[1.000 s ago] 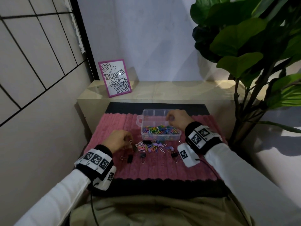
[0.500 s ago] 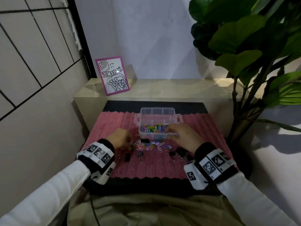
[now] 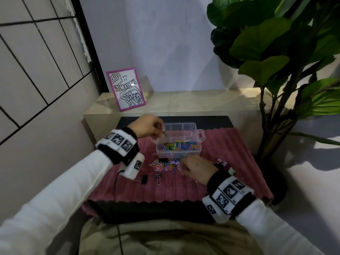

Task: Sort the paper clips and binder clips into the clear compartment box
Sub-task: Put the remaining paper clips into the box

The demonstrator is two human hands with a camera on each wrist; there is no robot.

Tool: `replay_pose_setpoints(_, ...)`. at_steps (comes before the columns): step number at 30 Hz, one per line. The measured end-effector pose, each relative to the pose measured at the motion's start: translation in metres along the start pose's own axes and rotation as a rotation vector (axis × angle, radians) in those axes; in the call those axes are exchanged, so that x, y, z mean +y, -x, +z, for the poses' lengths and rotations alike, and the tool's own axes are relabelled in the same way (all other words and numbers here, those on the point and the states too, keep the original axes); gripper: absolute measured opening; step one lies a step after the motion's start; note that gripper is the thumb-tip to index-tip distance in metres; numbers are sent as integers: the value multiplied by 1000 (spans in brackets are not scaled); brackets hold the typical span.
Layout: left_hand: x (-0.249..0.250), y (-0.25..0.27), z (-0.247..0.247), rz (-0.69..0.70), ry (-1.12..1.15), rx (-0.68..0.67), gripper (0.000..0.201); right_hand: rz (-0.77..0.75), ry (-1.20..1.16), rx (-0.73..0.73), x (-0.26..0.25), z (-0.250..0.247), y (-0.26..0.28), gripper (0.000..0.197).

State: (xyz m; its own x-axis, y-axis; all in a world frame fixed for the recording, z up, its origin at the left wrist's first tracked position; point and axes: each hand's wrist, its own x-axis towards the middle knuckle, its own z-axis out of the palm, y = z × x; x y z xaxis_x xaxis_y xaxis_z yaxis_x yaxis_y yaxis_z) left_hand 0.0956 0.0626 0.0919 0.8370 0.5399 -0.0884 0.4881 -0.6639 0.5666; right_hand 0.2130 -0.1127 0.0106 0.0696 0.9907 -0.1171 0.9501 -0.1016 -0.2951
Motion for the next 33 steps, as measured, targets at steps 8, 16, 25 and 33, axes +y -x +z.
replay_pose_setpoints(8, 12, -43, 24, -5, -253, -110, 19, 165, 44, -66, -12, -2, -15, 60)
replay_pose_setpoints(16, 1, -16, 17, 113, -234, 30, 19, 120, 85, -95, -7, -3, -22, 36)
replay_pose_setpoints(25, -52, 44, 36, -140, -353, -212, 25, 101, -194, -59, 14, -7, -17, 6)
replay_pose_setpoints(33, -58, 50, 59, -18, -261, -184, 35, 71, -354, 83, 17, -20, -6, 8)
